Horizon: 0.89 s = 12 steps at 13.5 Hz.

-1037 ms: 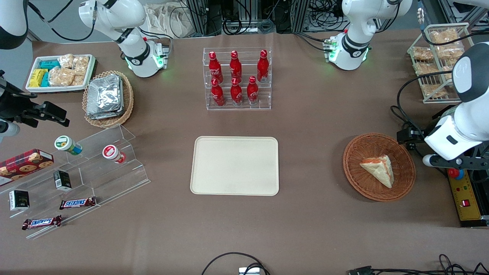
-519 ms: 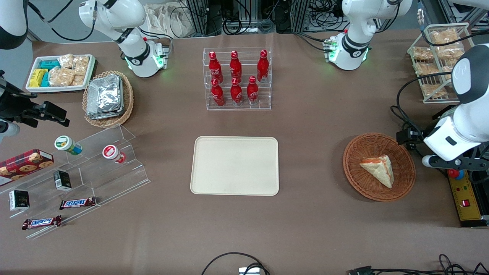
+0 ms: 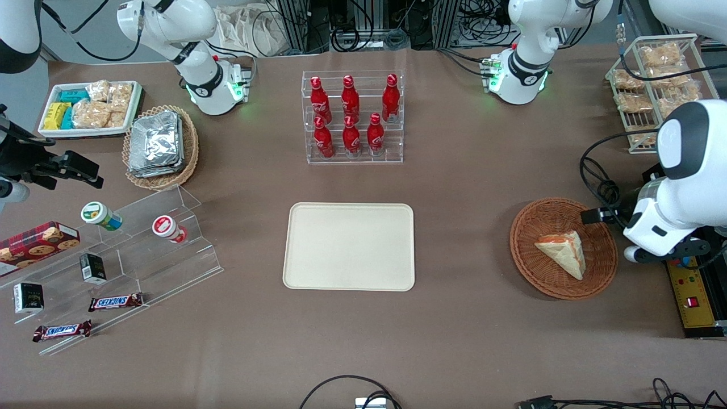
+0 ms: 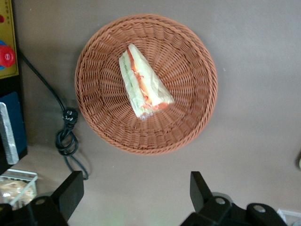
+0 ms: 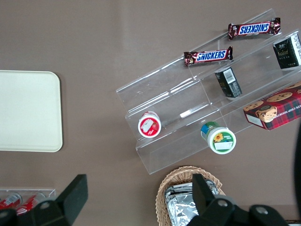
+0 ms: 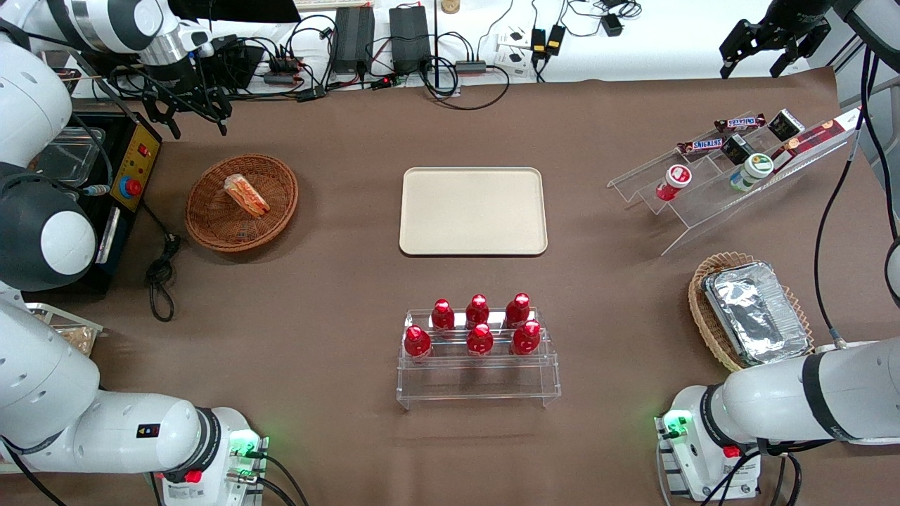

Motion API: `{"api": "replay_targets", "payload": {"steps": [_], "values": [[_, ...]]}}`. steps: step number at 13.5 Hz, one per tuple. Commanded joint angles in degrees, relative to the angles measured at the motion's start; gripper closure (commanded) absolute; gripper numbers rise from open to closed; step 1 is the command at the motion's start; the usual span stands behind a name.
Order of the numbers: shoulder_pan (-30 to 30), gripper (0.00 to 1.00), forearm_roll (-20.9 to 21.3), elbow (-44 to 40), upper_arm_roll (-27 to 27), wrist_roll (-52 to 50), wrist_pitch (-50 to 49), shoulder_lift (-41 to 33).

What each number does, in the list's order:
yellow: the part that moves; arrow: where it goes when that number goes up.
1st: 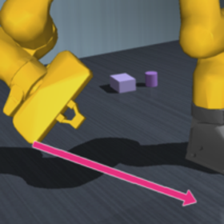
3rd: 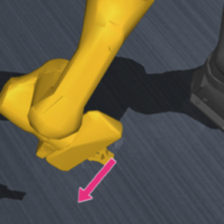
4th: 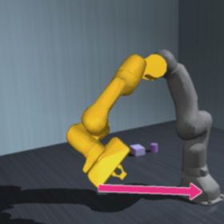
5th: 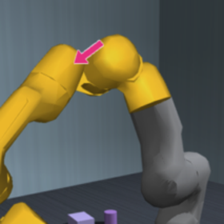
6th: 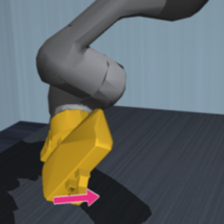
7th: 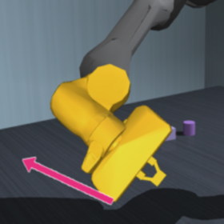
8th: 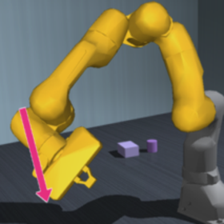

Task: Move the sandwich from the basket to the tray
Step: 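Move the left gripper over the wrapped sandwich in the wicker basket, then lower the open left gripper around the sandwich and close it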

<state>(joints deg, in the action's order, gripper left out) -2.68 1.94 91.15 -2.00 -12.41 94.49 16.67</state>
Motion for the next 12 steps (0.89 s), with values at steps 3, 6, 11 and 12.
{"api": "replay_targets", "payload": {"steps": [3,6,11,12], "values": [[3.9,0.0,-0.9,14.3,0.0,-7.0,14.7,-3.2],[4.1,0.0,-0.5,22.2,0.0,-13.9,26.8,-2.8],[3.5,0.0,-0.8,29.6,0.3,-29.1,40.3,-1.1],[3.4,0.0,-1.0,29.4,0.4,-30.9,40.3,-1.0]]}}
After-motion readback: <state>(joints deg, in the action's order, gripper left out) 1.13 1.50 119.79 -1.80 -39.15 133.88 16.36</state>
